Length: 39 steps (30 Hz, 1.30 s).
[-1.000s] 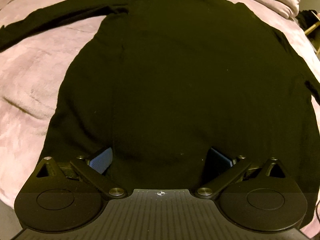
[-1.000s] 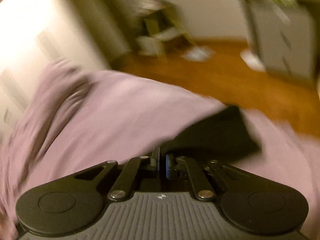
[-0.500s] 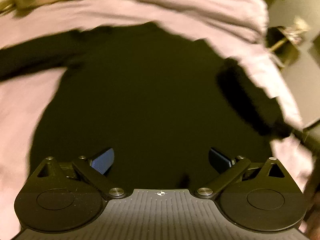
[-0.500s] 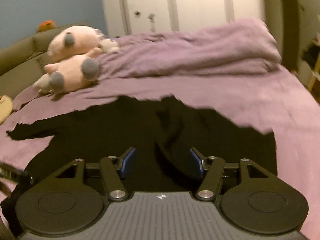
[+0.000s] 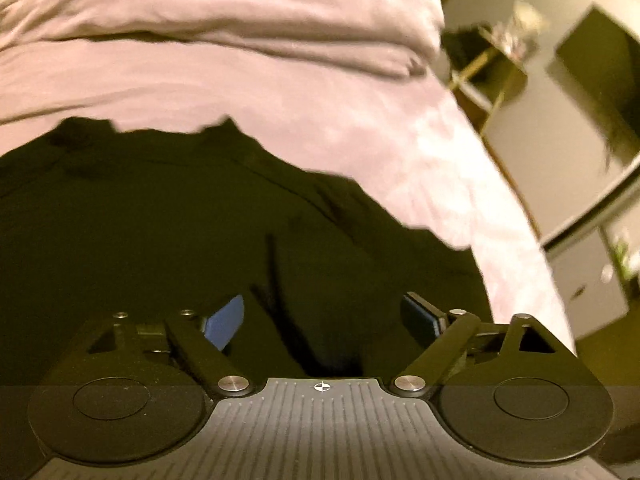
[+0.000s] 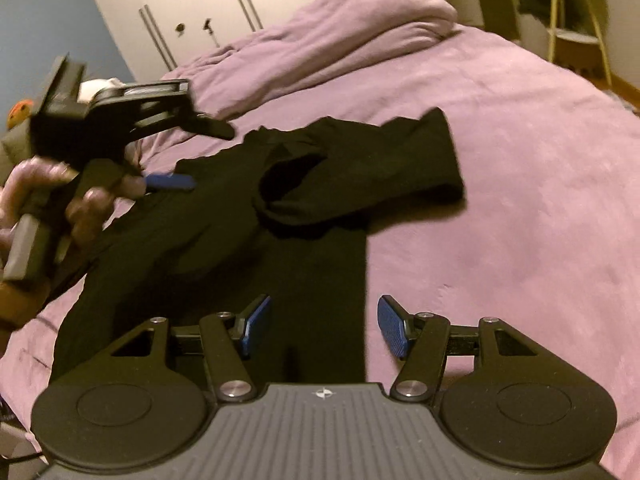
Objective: Fold small clothes
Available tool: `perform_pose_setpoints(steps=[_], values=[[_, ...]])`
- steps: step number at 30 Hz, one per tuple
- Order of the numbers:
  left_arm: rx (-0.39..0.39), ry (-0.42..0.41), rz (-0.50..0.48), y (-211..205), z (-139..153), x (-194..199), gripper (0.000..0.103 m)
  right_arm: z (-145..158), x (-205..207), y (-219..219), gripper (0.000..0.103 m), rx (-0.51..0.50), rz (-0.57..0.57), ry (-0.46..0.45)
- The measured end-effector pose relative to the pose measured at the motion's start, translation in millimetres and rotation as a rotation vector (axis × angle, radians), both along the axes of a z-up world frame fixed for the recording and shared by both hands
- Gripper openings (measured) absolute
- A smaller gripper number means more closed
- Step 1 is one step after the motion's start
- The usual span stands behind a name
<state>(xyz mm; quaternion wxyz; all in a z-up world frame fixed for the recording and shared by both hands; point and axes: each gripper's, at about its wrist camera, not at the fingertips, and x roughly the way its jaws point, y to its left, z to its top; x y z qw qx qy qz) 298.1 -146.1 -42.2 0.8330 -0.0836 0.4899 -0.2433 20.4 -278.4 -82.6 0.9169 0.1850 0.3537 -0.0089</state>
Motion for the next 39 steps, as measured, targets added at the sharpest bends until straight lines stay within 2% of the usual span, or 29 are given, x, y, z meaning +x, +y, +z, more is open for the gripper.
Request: perform_pose_setpoints(steps=[4,6,8,9,10,11,14,17,19,22,24,25,26,29,30,33,34,35,37,39], values=[[0.087,-0.015,-0.072,-35,-9,-3,0.085,-3,-2,-15,0.059,0.058,-0.040,0.003],[0.146,0.002,-0.080,-45,-20,-1,0.073,-4,-3,-20,0.059,0.067,-0.051,-0.002],[0.192,0.026,-0.074,-45,-28,1,0.042,-3,-2,-23,0.059,0.064,-0.059,-0.002],[0.210,0.020,-0.063,-44,-29,0,0.033,-4,-2,-23,0.059,0.064,-0.060,-0.003],[0.216,0.007,-0.056,-41,-28,-1,0.011,-5,-2,-24,0.059,0.066,-0.063,-0.001],[0.202,0.005,-0.052,-35,-27,-2,0.007,-5,-3,-24,0.059,0.066,-0.066,0.001],[0.082,-0.033,-0.005,-10,-13,-11,0.006,-4,-3,-23,0.059,0.071,-0.067,0.000],[0.011,-0.104,0.058,32,0,-35,0.006,1,-2,-22,0.059,0.075,-0.062,-0.008],[-0.042,-0.123,0.140,69,0,-56,0.006,5,-1,-21,0.059,0.083,-0.056,-0.020],[-0.019,-0.097,0.232,113,-17,-81,0.007,9,2,-20,0.059,0.117,-0.045,-0.033],[-0.001,-0.046,0.257,139,-31,-92,0.013,8,8,-18,0.059,0.143,-0.032,-0.027],[-0.010,-0.030,0.270,150,-34,-96,0.021,8,12,-17,0.059,0.152,-0.030,-0.022],[-0.023,-0.028,0.292,162,-36,-100,0.030,8,15,-15,0.059,0.160,-0.028,-0.019],[-0.049,-0.053,0.344,188,-26,-100,0.046,9,21,-11,0.059,0.187,-0.025,-0.018],[-0.061,-0.068,0.350,191,-21,-97,0.047,9,23,-11,0.060,0.195,-0.024,-0.017],[-0.086,-0.110,0.317,186,-6,-81,0.065,6,30,-8,0.060,0.218,-0.027,-0.004],[-0.087,-0.120,0.299,178,-3,-76,0.075,4,32,-7,0.060,0.230,-0.032,0.004],[-0.084,-0.132,0.281,171,1,-72,0.081,3,34,-7,0.060,0.242,-0.036,0.009],[-0.069,-0.148,0.227,152,5,-65,0.086,-1,37,-6,0.060,0.270,-0.042,0.018],[-0.015,-0.126,0.155,126,-1,-62,0.087,-3,40,-6,0.060,0.283,-0.050,0.023]])
